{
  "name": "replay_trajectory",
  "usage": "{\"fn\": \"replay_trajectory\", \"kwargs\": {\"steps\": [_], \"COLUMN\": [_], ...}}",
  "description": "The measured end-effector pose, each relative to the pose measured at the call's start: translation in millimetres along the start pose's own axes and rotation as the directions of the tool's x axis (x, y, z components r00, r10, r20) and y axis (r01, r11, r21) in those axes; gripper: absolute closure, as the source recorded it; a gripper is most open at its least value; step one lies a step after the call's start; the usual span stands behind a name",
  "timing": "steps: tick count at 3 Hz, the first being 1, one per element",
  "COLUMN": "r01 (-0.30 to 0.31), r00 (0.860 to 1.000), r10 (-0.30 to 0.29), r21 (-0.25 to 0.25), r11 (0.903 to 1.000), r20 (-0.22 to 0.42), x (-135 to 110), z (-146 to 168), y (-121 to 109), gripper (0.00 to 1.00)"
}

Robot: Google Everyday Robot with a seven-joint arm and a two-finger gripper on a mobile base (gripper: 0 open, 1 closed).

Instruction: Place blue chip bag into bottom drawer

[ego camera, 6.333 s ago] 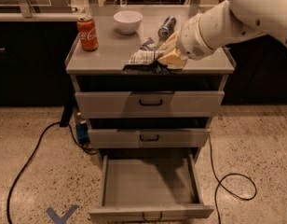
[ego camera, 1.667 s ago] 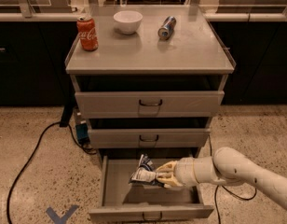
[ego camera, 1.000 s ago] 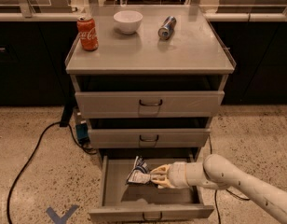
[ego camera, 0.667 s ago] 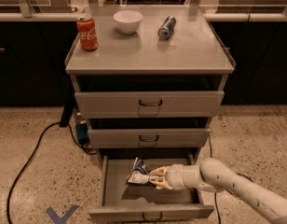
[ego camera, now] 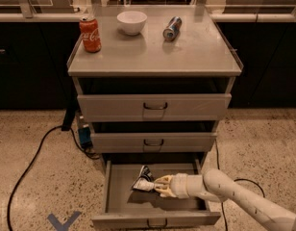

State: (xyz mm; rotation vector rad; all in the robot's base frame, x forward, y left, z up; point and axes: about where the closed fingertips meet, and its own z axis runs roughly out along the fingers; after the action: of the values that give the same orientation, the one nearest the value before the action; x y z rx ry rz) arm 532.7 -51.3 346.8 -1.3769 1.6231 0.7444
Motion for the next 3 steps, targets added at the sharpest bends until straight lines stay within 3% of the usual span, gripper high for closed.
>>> {"fn": "replay_trajectory", "kwargs": {"steps": [1,2,3], "r01": [-0.058,-0.127,-0.127], "r00": [0.996,0.987,0.987], "r10": [0.057,0.125,0.125], "r21": [-0.016,-0.017,-0.017], "r11": [0.9982,0.9917,0.9917], "r20": [-0.071,-0.103,-0.103], "x": [33,60,60], "z": [13,20,20], "y": [-7,-16,-17], "gripper": [1.00,1.00,1.00]}}
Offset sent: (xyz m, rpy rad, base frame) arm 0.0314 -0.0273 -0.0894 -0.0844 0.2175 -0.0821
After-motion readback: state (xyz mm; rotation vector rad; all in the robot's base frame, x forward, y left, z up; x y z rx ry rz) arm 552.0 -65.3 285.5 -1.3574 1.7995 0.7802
